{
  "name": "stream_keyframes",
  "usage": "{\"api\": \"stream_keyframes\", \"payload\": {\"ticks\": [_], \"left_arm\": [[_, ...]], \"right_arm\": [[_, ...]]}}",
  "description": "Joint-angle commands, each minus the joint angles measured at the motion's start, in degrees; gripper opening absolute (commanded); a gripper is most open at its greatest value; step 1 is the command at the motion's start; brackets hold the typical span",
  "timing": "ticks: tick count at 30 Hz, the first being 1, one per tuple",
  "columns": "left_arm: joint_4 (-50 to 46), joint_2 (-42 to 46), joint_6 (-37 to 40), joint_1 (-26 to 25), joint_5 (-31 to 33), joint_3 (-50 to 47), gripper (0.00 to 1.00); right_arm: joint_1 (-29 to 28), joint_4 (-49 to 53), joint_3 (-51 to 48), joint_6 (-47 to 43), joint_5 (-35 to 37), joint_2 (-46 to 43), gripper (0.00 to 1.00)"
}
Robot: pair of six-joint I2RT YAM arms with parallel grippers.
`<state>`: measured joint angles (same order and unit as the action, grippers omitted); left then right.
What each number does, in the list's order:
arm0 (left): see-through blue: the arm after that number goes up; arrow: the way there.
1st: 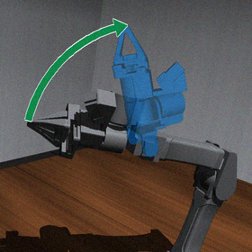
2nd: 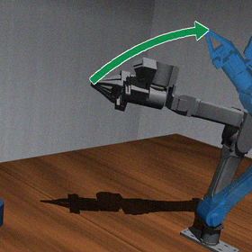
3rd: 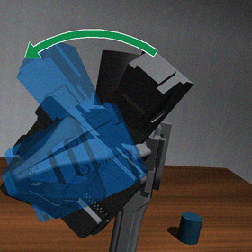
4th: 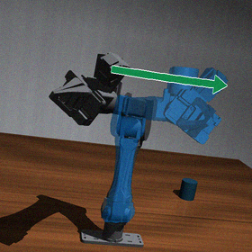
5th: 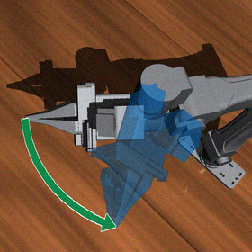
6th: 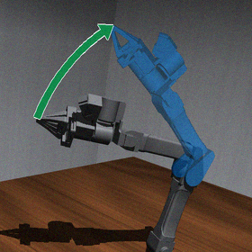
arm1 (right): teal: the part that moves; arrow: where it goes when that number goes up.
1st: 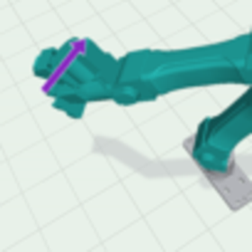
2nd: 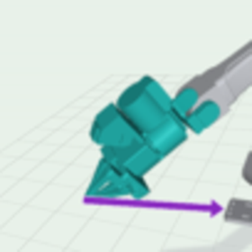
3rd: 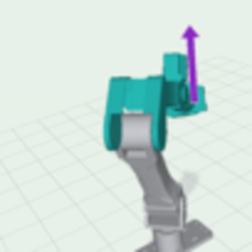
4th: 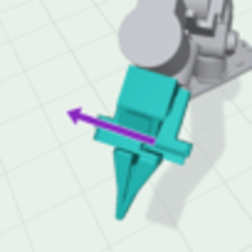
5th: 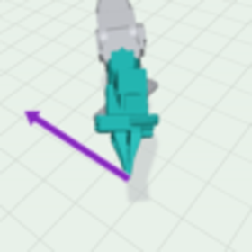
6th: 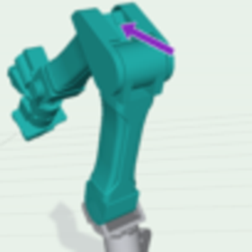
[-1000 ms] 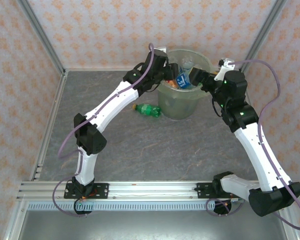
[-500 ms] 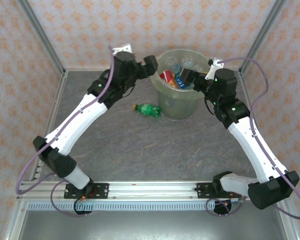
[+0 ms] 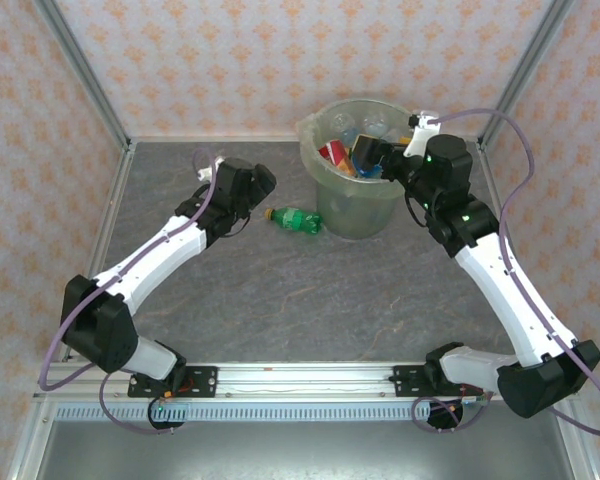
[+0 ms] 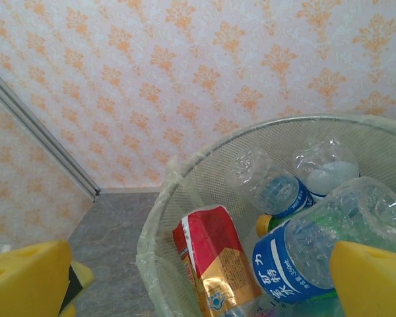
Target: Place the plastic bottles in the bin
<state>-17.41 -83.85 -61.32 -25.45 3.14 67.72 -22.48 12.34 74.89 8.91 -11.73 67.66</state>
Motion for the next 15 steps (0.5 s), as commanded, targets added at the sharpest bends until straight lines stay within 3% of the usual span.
{"api": "stream_keyframes", "payload": {"ticks": [1,5,15], "left_arm": [[5.27,-2.39,-9.58,0.18,-4.65,-1.61,0.9],[9.58,-6.75,-13.88,0.15,-8.4,-3.86,0.88],[9.79,-18.2,-14.0,1.27,-7.77,1.22,0.86]], "right_arm": [[-0.35,-0.94,1.27,-1.52,1.16,-0.72,1.0],[-0.35,-0.82,0.61,-1.61,1.18,-1.63,1.0],[-0.46,-0.08,0.08,-2.92,2.12,-2.8,1.0]]}}
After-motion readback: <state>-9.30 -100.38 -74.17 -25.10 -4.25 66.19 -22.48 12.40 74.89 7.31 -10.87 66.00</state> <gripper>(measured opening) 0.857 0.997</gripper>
